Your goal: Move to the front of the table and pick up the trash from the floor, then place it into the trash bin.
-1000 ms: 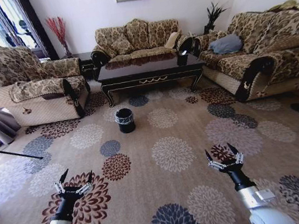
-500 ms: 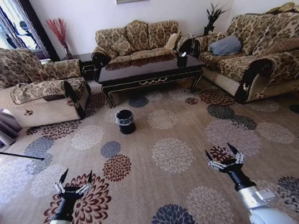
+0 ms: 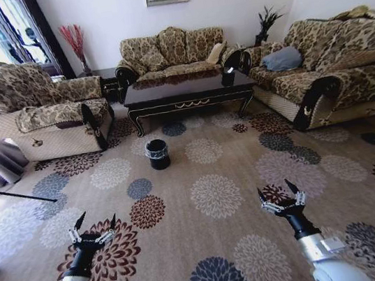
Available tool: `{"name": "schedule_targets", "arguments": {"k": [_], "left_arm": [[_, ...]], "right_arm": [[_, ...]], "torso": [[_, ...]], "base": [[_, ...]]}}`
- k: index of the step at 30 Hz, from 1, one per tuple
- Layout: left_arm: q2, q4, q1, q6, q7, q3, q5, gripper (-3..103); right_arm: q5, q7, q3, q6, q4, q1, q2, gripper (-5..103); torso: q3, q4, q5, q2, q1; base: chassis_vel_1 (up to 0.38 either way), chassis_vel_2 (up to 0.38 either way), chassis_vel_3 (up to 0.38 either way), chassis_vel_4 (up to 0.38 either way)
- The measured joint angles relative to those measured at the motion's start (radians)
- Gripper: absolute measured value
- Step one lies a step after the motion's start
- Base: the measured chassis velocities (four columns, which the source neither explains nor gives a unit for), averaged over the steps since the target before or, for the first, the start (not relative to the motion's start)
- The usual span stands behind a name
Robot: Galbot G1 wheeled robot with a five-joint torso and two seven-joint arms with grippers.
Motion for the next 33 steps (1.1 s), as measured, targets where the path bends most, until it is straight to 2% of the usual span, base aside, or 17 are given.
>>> {"name": "schedule_targets", "arguments": {"k": [33], "left_arm": [[0.000, 0.000, 0.000, 0.000, 0.000, 0.000, 0.000, 100]], "right_arm": [[0.000, 0.000, 0.000, 0.000, 0.000, 0.000, 0.000, 100]], "torso": [[0.084, 0.0000, 0.0000, 0.147, 0.062]], "base": [[0.000, 0.000, 0.000, 0.000]]}}
